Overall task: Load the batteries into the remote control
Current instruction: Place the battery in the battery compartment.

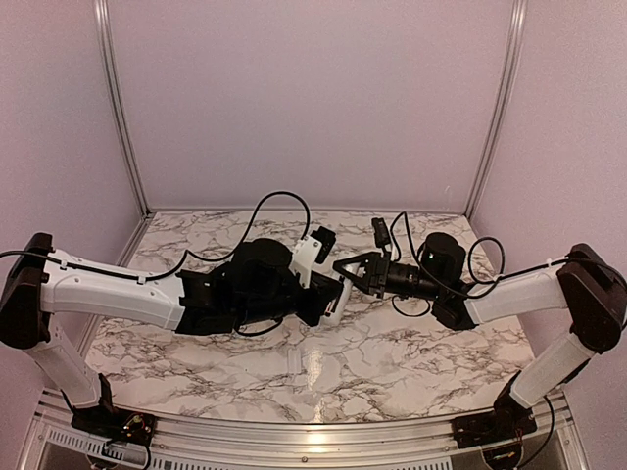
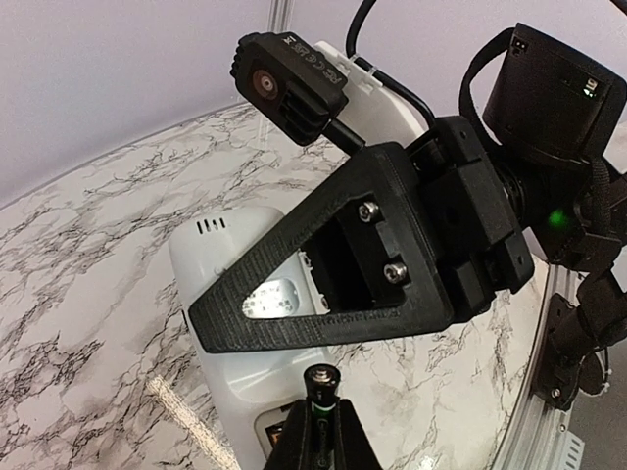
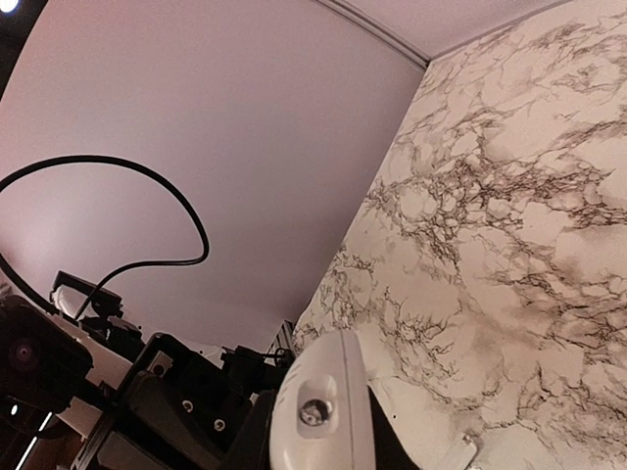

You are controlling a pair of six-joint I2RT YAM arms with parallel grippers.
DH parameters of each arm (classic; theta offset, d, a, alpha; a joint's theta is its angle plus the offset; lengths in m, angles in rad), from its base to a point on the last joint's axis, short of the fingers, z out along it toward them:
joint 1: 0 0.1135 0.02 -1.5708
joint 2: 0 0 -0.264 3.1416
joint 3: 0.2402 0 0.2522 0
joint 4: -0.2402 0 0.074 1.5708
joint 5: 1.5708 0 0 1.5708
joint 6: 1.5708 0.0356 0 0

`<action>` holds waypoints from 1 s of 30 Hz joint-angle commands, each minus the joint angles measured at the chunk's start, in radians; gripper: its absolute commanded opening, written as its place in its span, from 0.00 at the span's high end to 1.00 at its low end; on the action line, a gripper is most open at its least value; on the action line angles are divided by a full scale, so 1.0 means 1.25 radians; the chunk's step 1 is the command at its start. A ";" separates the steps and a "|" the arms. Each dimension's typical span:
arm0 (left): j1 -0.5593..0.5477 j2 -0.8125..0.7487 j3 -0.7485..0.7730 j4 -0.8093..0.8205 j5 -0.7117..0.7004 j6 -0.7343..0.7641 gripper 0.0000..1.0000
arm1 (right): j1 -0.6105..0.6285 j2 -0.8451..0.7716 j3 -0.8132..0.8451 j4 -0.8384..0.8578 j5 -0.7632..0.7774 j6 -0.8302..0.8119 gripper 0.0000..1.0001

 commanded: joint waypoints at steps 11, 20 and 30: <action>-0.004 0.063 0.028 -0.032 -0.055 -0.002 1.00 | 0.009 -0.007 0.014 0.032 0.024 0.037 1.00; -0.004 0.060 0.015 -0.059 -0.058 -0.020 1.00 | -0.013 -0.023 0.020 0.016 0.017 0.026 1.00; -0.004 0.078 0.050 -0.123 -0.040 -0.047 1.00 | -0.018 -0.027 0.024 -0.008 0.021 0.005 1.00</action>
